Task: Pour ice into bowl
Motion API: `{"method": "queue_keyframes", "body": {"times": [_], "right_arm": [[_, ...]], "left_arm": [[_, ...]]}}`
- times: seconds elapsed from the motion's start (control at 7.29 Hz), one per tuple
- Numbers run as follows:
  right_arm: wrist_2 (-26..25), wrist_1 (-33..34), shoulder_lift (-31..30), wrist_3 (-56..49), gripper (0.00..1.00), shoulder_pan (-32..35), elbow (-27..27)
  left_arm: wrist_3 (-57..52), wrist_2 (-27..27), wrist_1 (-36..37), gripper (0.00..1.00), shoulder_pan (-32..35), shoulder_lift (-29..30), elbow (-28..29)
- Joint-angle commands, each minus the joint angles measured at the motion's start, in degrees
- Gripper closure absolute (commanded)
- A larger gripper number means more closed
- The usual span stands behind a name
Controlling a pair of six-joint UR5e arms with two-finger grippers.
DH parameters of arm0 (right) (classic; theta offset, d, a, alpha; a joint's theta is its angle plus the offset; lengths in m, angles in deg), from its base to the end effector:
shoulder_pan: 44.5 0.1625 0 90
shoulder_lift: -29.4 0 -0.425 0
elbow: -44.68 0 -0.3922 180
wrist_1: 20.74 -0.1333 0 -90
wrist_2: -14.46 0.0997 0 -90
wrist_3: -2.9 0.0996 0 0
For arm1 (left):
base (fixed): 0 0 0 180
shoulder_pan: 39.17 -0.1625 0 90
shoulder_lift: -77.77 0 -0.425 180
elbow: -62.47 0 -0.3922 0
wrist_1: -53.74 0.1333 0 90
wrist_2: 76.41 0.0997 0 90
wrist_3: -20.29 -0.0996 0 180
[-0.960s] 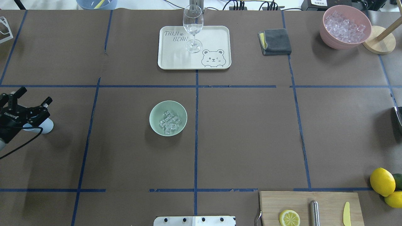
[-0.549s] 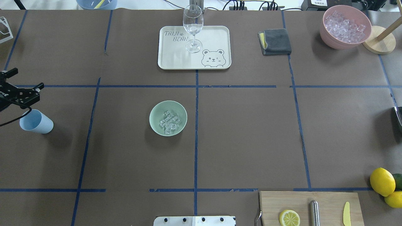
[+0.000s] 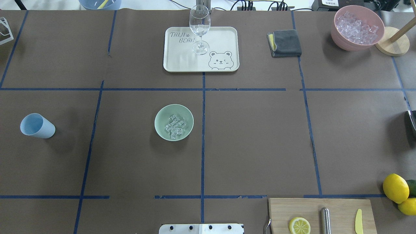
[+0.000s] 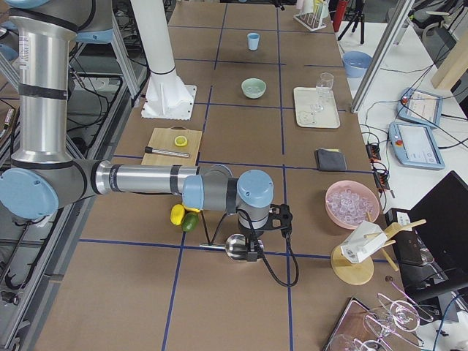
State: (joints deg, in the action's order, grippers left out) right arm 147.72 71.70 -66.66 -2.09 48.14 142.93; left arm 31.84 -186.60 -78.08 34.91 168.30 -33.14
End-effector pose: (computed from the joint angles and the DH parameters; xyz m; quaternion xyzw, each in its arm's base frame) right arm 0.0855 -0.4430 0.6431 0.0225 -0.3679 -0.0183 0.9294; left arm 0.0503 -0.5369 0.5341 0.3507 0.2506 0.1055 0.8962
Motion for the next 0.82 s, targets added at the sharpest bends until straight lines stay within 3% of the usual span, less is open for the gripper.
{"method": "queue_keyframes", "body": {"times": [0.0, 0.14, 0.41, 0.69], "right_arm": [[0.42, 0.02, 0.0, 0.15, 0.0, 0.0, 1.76], [1.55, 0.28, 0.09, 0.15, 0.0, 0.0, 2.9], [5.76, 0.81, -0.09, 0.42, 0.0, -2.26, 6.85], [5.87, 0.46, 0.0, 9.05, 0.0, -10.41, 15.25]], "left_arm": [[-4.06, -8.62, 27.48, 0.0, 7.38, 4.21, 0.25], [-6.09, -14.04, 33.15, 0.0, 9.74, 3.61, 0.33], [-7.25, -28.52, 35.84, 0.0, 14.68, -0.85, 5.07], [-7.69, -29.21, 35.67, 0.0, 15.21, -5.09, 1.58]]}}
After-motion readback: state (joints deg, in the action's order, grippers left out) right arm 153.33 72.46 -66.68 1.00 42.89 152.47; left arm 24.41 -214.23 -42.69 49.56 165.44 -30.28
